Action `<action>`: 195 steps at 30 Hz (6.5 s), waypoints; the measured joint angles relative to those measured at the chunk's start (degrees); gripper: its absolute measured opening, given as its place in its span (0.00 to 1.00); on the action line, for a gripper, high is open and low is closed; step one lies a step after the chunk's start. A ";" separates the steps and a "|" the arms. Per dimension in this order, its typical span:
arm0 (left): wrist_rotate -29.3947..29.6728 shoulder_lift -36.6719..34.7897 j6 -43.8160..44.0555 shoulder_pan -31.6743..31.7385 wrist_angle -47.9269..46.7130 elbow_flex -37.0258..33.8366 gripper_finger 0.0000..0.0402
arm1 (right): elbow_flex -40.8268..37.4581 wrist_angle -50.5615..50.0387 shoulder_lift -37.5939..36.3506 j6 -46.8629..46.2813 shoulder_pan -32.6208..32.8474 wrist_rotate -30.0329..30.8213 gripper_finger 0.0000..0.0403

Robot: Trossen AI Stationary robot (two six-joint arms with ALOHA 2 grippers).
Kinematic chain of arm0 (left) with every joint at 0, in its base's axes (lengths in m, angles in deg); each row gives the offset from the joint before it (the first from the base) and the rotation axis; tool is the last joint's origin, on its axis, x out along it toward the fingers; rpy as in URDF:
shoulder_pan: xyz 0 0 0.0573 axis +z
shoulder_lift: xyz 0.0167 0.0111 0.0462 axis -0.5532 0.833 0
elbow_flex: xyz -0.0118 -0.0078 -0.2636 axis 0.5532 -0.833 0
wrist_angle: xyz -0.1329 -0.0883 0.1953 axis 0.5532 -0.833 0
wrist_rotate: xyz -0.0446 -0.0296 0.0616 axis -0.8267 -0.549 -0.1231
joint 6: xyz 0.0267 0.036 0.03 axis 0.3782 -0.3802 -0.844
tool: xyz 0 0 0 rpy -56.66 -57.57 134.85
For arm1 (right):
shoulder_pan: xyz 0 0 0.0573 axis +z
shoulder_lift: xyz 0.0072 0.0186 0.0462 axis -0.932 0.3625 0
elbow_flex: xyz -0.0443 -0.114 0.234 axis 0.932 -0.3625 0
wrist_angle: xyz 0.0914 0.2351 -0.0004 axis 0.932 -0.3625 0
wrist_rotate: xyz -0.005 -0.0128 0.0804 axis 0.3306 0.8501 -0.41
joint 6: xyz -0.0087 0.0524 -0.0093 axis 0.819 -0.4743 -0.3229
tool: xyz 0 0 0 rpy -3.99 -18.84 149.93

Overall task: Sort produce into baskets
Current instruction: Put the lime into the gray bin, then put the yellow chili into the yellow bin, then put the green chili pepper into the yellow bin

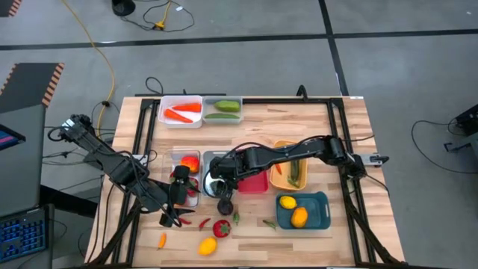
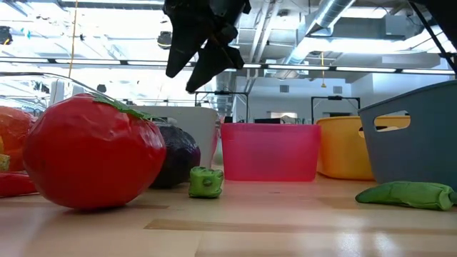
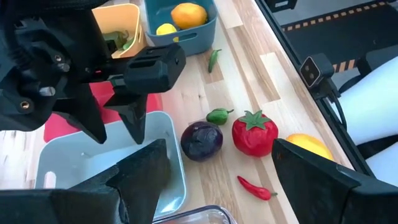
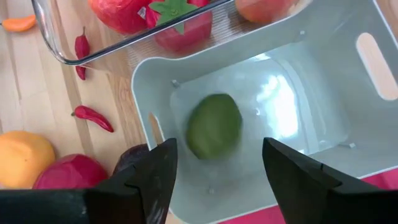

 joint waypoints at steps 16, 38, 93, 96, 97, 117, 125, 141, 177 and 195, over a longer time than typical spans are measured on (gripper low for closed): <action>-8.35 0.54 22.42 -5.12 -3.27 0.00 0.69 | 0.00 -5.41 -0.07 -0.02 -2.36 -10.67 0.65; -19.49 22.09 79.65 -22.61 -9.65 -0.02 0.53 | 0.01 -11.22 -9.70 3.65 3.96 6.39 0.65; -22.50 32.68 90.25 -23.14 -1.44 -4.68 0.07 | 0.02 -38.44 -13.73 -15.40 22.13 31.02 0.65; -23.10 32.68 87.69 -22.55 0.58 -4.47 0.07 | 0.00 -38.38 -13.75 -14.84 22.61 31.21 0.65; -23.47 32.68 86.52 -22.29 0.67 -4.09 0.07 | 0.00 -38.52 -13.75 -14.88 22.64 31.21 0.65; -11.94 24.43 47.80 -6.01 -0.83 9.90 0.07 | -0.09 -38.60 -15.96 -6.22 21.08 30.73 0.65; -5.01 24.85 24.74 9.12 9.71 10.01 0.07 | -0.54 -38.53 -23.74 -3.87 20.97 33.00 0.65; -11.88 25.22 -7.61 27.93 40.38 9.99 0.07 | -24.91 -33.64 -45.74 -21.49 19.46 36.35 0.65; -19.00 46.64 -19.96 34.03 26.41 33.63 0.32 | -27.85 -24.67 -46.59 -21.22 19.09 26.36 0.65; -4.27 23.59 -12.08 23.91 -10.17 27.02 0.32 | -27.80 -9.78 -30.22 -16.81 19.54 12.94 0.65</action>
